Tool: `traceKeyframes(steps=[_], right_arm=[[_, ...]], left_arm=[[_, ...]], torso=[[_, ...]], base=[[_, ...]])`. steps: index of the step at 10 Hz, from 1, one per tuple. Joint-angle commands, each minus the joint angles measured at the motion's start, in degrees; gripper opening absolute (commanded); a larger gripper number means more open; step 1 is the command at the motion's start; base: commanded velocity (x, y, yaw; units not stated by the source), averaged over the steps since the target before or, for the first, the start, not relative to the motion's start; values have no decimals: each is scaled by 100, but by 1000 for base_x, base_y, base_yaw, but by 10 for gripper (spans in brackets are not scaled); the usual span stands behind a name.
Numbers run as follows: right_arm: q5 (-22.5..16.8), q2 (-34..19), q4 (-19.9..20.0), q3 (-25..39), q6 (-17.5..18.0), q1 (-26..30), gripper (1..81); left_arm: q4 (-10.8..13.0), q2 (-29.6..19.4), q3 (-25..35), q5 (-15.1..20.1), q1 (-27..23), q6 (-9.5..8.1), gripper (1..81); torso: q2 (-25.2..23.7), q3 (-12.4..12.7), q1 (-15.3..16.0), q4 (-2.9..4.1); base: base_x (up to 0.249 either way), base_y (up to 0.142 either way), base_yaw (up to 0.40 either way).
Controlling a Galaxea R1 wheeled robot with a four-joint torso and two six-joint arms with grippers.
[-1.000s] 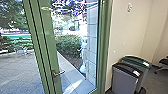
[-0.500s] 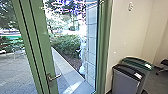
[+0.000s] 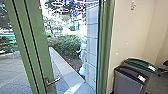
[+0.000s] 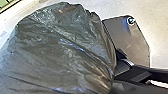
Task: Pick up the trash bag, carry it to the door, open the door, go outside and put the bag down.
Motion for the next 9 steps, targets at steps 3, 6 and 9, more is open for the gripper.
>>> traceKeyframes(steps=[3,6,9], right_arm=[[-294,44,-14,27,-13,274,811],[-92,27,12,-175,-4,274,811],[5,53,-14,-175,-13,274,811]], left_arm=[[49,-8,2,310,-386,35,10],[49,-26,2,179,-360,35,10],[49,-17,2,108,-351,35,10]], torso=[[0,0,5,0],[0,0,5,0],[0,0,5,0]], base=[[136,0,0],[134,0,0],[129,0,0]])
